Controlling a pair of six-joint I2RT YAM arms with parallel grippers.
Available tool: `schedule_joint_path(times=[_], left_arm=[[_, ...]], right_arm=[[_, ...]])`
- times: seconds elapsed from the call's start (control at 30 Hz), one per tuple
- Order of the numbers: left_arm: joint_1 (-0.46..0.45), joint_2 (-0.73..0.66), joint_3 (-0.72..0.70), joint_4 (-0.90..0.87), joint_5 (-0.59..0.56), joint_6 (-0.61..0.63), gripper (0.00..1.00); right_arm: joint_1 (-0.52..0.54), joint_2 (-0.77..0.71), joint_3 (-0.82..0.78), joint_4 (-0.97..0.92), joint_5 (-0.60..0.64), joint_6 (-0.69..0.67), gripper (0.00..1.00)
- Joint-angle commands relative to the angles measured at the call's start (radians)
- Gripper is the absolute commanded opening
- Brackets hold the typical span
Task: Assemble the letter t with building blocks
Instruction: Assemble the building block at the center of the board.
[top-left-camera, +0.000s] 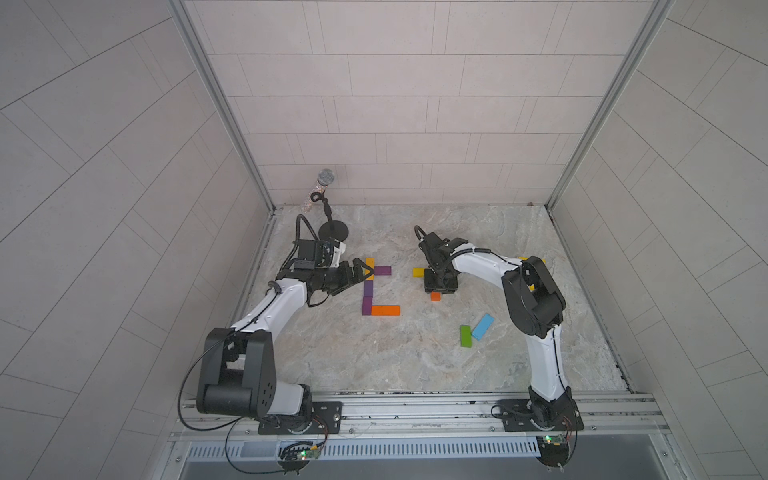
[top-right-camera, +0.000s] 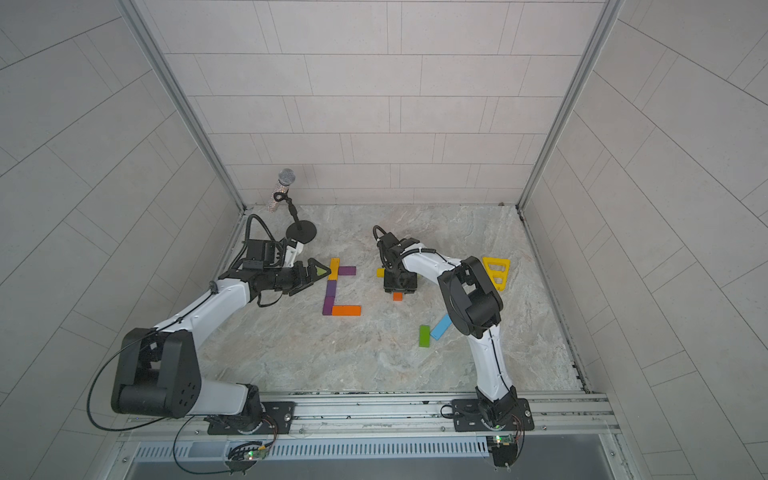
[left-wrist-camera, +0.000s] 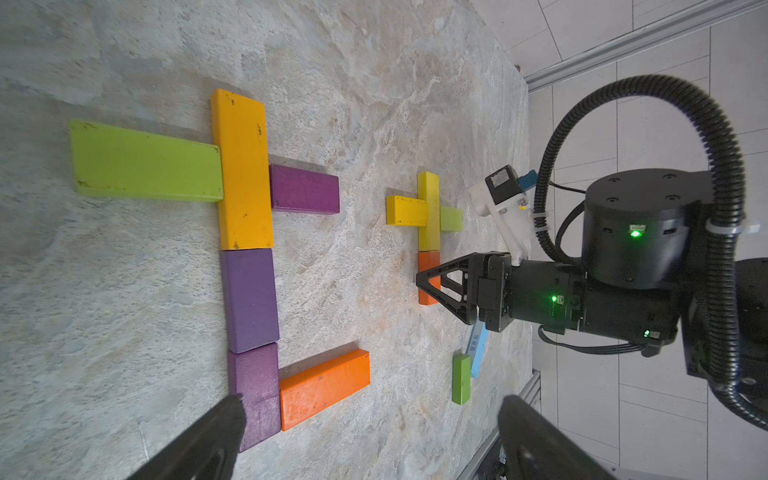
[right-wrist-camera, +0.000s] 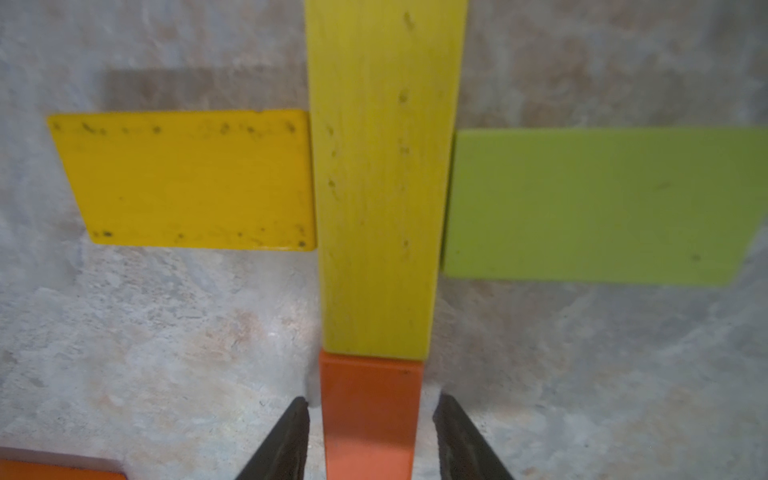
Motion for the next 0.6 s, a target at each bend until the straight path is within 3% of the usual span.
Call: schedule_joint_path(times=[0.0, 0.37, 0.57], left_arm=[[0.007, 0.007, 0.015, 0.014, 0.007, -0.004, 1.00], [0.005, 0.006, 0.014, 0.012, 0.007, -0.001, 1.00], [0.006, 0.007, 0.013, 0.012, 0.005, 0.000, 1.00]], right_arm=[[-0.006, 0.032, -0.007, -0.030, 0.044, 0.003, 0.48], [-0.007, 0.035, -0.013, -0.024, 0.041, 0.002, 0.44], [-0.007, 0.034, -0.010, -0.022, 0.034, -0.008, 0.51]])
